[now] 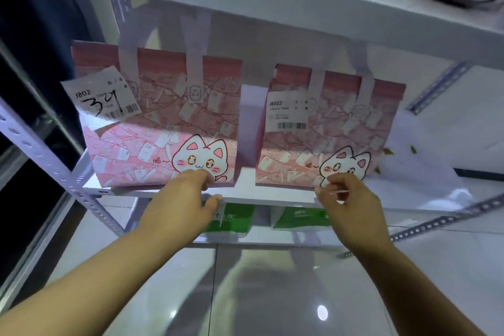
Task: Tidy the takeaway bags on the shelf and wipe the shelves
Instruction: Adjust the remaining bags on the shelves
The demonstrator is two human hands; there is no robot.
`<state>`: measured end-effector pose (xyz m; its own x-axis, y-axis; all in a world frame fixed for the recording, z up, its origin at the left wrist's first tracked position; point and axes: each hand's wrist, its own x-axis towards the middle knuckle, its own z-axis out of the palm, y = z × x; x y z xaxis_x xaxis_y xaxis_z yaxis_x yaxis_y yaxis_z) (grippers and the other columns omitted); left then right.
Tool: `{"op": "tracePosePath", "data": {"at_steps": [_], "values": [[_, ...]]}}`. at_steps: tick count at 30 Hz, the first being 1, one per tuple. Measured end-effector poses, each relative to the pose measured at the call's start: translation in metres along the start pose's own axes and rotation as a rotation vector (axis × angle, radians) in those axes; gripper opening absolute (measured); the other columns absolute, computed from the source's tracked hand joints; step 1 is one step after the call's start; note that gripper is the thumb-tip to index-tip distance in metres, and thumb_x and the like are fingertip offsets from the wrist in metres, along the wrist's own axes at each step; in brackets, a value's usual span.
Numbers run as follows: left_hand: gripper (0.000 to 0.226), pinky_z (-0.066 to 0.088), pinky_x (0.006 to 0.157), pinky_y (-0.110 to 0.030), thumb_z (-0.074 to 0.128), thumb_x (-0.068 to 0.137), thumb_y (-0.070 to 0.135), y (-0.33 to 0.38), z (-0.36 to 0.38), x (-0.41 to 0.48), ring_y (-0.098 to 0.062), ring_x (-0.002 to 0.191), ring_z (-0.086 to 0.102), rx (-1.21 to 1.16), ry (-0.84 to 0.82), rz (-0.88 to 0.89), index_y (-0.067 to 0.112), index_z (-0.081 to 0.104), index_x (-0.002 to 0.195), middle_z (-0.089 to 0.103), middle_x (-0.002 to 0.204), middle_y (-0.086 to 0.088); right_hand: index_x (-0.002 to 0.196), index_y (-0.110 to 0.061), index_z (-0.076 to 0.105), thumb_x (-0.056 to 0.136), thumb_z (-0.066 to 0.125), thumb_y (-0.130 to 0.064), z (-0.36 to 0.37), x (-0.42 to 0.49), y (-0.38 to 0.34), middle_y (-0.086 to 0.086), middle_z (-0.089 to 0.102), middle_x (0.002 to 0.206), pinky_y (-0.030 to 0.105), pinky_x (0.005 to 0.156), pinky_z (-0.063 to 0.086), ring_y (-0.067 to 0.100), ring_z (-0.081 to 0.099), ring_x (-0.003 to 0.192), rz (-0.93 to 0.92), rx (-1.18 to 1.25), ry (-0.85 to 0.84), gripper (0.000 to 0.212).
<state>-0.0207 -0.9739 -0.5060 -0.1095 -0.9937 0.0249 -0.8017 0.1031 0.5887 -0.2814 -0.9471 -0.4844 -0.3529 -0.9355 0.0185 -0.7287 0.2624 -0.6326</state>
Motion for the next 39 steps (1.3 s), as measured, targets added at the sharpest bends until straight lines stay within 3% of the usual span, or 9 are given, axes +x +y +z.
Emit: {"op": "tracePosePath", "data": {"at_steps": [4,12,16,19,22,26,30,33,39], "values": [[0.029,0.048,0.077,-0.032,0.061,0.085,0.032,0.034,0.024,0.013,-0.019,0.093,0.057,0.005,-0.004,0.037,0.020,0.056,0.111,0.058,0.104,0.002,0.107,-0.022,0.055,0.086,0.063,-0.030,-0.025,0.014,0.034,-0.001,0.062,0.106,0.017,0.059,0.037,0.011,0.055,0.083,0.074,-0.078,0.011,0.024],[0.065,0.044,0.090,-0.040,0.057,0.088,0.030,0.081,0.067,0.037,-0.030,0.116,0.048,0.087,0.015,-0.025,0.008,0.029,0.142,0.044,0.134,-0.012,0.135,-0.015,0.039,0.082,0.066,-0.038,-0.056,0.048,0.078,0.006,0.048,0.132,0.042,0.094,0.045,0.023,0.051,0.113,0.135,-0.174,-0.049,0.064],[0.061,0.044,0.086,-0.040,0.057,0.087,0.030,0.087,0.078,0.045,-0.030,0.111,0.051,0.093,-0.007,-0.097,0.005,0.032,0.137,0.050,0.126,-0.012,0.136,-0.021,0.037,0.081,0.066,-0.039,-0.056,0.061,0.082,0.003,0.040,0.143,0.045,0.102,0.039,0.024,0.043,0.126,0.063,-0.179,-0.114,0.064],[0.058,0.043,0.080,-0.034,0.059,0.086,0.031,0.089,0.082,0.049,-0.026,0.106,0.052,0.083,-0.020,-0.109,0.008,0.036,0.134,0.053,0.119,-0.008,0.129,-0.024,0.041,0.081,0.066,-0.034,-0.052,0.069,0.083,0.001,0.048,0.134,0.033,0.088,0.046,0.018,0.049,0.111,0.009,-0.169,-0.181,0.055],[0.050,0.042,0.078,-0.033,0.060,0.085,0.028,0.090,0.082,0.050,-0.025,0.102,0.054,0.039,-0.006,-0.131,0.012,0.041,0.128,0.054,0.118,-0.006,0.121,-0.030,0.044,0.080,0.067,-0.026,-0.049,0.072,0.083,-0.005,0.052,0.118,0.009,0.061,0.032,0.007,0.048,0.089,-0.061,-0.110,-0.203,0.048],[0.041,0.042,0.073,-0.030,0.061,0.084,0.025,0.090,0.083,0.049,-0.022,0.085,0.058,-0.013,0.007,-0.133,0.018,0.046,0.121,0.055,0.117,-0.003,0.110,-0.038,0.044,0.079,0.068,-0.024,-0.049,0.073,0.084,-0.015,0.049,0.101,0.006,0.052,0.027,-0.011,0.043,0.073,-0.099,-0.053,-0.166,0.041],[0.058,0.041,0.078,-0.030,0.060,0.085,0.029,0.089,0.087,0.045,-0.024,0.093,0.058,0.033,0.011,-0.124,0.016,0.036,0.136,0.052,0.122,-0.003,0.108,-0.041,0.042,0.080,0.068,-0.024,-0.051,0.075,0.085,-0.028,0.043,0.086,0.005,0.043,0.028,-0.016,0.041,0.066,-0.129,-0.064,-0.144,0.041],[0.055,0.040,0.076,-0.030,0.061,0.085,0.029,0.089,0.087,0.044,-0.023,0.090,0.057,0.022,0.027,-0.126,0.015,0.040,0.133,0.052,0.123,-0.004,0.110,-0.038,0.045,0.080,0.068,-0.024,-0.050,0.076,0.086,-0.025,0.044,0.091,0.004,0.054,0.029,-0.012,0.043,0.069,-0.132,-0.068,-0.134,0.040],[0.049,0.047,0.079,-0.033,0.062,0.085,0.033,0.091,0.085,0.021,-0.022,0.098,0.059,-0.032,0.065,-0.147,0.021,0.046,0.130,0.052,0.126,-0.001,0.121,-0.022,0.050,0.082,0.066,-0.031,-0.052,0.064,0.089,0.000,0.054,0.120,0.028,0.078,0.038,0.010,0.046,0.093,-0.091,-0.071,-0.074,0.044]]}}
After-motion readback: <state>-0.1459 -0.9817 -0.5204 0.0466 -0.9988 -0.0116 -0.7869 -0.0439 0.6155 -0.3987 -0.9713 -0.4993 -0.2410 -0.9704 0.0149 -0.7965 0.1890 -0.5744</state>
